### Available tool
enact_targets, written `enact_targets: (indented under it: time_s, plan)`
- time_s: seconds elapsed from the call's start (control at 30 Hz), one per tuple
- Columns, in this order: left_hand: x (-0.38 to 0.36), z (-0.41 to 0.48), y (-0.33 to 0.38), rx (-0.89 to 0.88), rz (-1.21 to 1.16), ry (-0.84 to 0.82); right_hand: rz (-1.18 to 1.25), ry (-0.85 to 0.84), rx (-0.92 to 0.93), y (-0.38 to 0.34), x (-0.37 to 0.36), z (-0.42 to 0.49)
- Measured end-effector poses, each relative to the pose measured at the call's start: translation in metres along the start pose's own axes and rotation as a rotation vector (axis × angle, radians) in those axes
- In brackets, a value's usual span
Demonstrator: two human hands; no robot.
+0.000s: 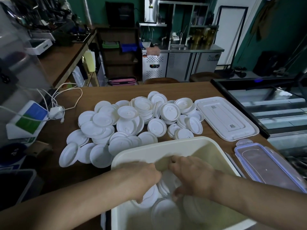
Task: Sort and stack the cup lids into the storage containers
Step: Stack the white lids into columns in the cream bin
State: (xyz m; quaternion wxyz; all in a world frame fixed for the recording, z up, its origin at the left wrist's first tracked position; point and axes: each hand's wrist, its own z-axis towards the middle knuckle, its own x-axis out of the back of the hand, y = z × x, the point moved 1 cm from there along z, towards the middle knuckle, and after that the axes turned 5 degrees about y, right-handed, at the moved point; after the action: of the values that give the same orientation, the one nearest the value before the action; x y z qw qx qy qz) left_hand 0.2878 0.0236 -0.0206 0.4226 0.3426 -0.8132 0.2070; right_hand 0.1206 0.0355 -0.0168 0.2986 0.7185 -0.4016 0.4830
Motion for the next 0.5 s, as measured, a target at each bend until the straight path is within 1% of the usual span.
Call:
enact_targets:
  time_s: [0.1, 0.2, 0.27, 0.4, 0.5]
  plan:
    - [-0.003, -0.003, -0.002, -0.015, -0.024, 0.097, 0.011, 0.024, -0.01, 0.002, 0.006, -0.003]
    - [0.004, -0.015, -0.007, -0.028, -0.106, 0.142, 0.106, 0.095, -0.013, 0.008, 0.015, -0.01]
    - [0.014, -0.029, -0.011, -0.063, -0.187, 0.224, 0.169, 0.14, -0.013, 0.01, 0.026, -0.016]
    - [0.038, -0.057, -0.021, -0.132, -0.342, 0.337, 0.305, 0.29, 0.032, 0.015, 0.051, -0.024]
    - [0.051, -0.066, -0.038, -0.147, -0.414, 0.455, 0.421, 0.415, 0.081, 0.023, 0.067, -0.024]
